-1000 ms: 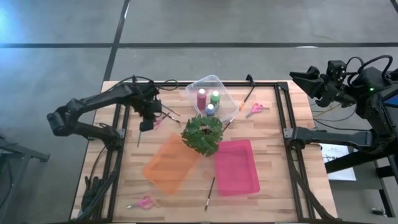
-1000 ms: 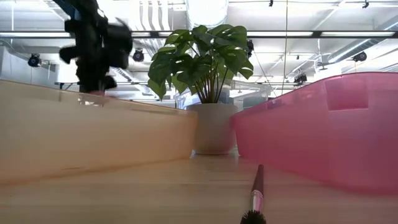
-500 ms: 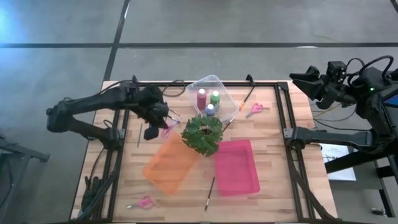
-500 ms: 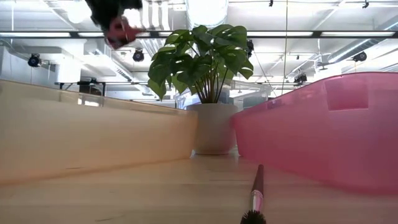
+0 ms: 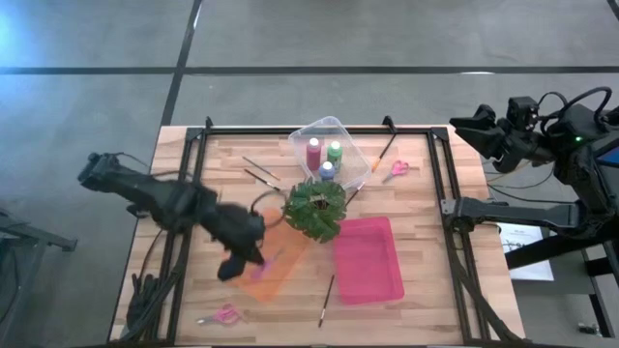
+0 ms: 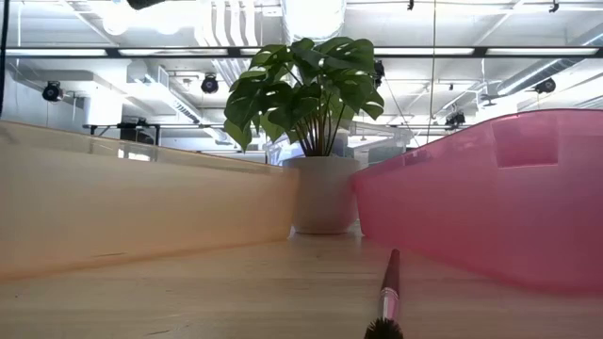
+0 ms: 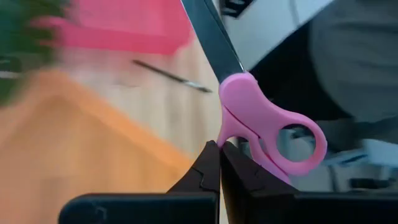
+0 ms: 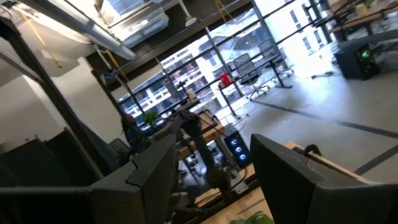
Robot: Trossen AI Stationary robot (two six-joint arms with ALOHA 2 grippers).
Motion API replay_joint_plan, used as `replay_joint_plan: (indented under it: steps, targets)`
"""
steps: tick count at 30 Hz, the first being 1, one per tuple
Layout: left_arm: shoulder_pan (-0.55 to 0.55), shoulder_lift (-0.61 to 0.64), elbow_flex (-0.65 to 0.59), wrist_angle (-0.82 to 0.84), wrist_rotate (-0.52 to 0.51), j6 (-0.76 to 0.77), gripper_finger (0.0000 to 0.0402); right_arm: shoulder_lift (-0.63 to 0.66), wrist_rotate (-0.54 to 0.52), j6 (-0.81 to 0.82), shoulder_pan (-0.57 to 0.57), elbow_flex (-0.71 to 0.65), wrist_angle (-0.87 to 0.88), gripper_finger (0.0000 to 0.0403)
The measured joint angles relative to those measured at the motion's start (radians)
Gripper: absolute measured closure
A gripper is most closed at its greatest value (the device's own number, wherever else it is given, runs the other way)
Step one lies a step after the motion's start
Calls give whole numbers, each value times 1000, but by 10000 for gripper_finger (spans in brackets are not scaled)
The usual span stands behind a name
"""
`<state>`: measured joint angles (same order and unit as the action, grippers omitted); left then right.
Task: Pick & Place Paint Supplies
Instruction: Put the top left pink scissor into the pink bin
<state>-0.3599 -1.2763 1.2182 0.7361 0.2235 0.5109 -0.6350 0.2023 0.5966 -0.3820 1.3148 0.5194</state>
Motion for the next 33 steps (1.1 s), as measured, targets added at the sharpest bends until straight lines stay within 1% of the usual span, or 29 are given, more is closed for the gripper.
replay_joint_plan:
  steps: [3,8,10,12,16,22,25,27,29,33]
  targets:
    - [-101,-39,0,-81,-40,133,399,0,20,12,0,0,0,200]
    - [-248,-102,14,-223,-158,386,399,11,44,25,0,0,0,200]
    - [-292,-142,40,-265,-191,451,399,16,46,28,0,0,0,200]
    - [-314,-197,86,-272,-210,485,399,23,46,27,0,0,0,200]
    - [-314,-325,188,-274,-208,490,399,33,45,25,0,0,1,200]
    - [-271,-491,318,-300,-210,489,399,42,45,30,0,0,0,200]
    - [-259,-548,328,-333,-268,527,399,46,35,28,0,0,0,200]
    - [-251,-579,322,-383,-310,536,399,46,31,26,0,0,0,200]
    - [-232,-607,315,-428,-331,537,399,46,23,26,0,0,0,200]
    - [-181,-671,313,-497,-342,511,399,45,6,26,0,0,0,200]
